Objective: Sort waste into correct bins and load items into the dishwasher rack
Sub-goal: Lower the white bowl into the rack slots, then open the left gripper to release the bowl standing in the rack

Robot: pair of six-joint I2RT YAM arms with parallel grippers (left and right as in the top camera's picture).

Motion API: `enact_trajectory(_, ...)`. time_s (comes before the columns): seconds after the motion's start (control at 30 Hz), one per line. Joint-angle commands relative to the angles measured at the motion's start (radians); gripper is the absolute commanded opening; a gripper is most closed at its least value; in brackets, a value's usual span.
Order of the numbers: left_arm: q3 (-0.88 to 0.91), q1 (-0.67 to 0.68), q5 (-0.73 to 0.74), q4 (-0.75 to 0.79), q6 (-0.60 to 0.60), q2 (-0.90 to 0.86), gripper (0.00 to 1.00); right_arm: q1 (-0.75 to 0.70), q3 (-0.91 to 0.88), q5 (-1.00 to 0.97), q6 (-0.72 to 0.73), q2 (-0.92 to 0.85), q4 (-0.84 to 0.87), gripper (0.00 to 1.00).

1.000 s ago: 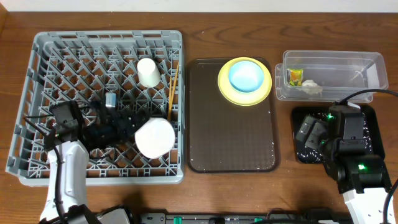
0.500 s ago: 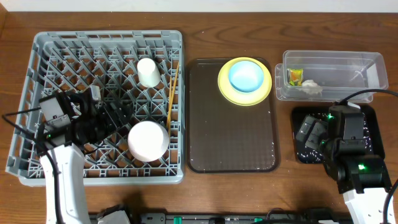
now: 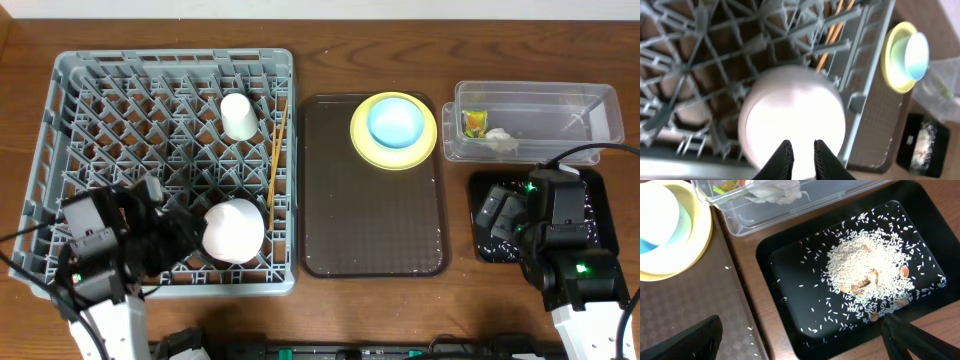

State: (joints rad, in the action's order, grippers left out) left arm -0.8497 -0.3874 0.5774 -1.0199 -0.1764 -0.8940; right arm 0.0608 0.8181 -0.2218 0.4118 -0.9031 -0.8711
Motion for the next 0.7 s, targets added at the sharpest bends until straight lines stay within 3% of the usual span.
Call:
enact_trajectory(0.0, -0.021, 0.032, -0.121, -0.047, 0.029, 0.037, 0.11, -0.005, 0.005, -0.013, -0.009, 0.000, -0.001, 0.99)
enact_trajectory(0.1, -0.020, 0.068, -0.214, -0.101, 0.030, 0.041, 0.06, -0.005, 0.005, -0.013, -0.009, 0.000, -0.001, 0.99)
enact_trajectory(0.67, 0.063, 0.333, -0.208, -0.120, -0.092, 0.039, 0.06, -0.005, 0.005, -0.013, -0.009, 0.000, -0.001, 0.99)
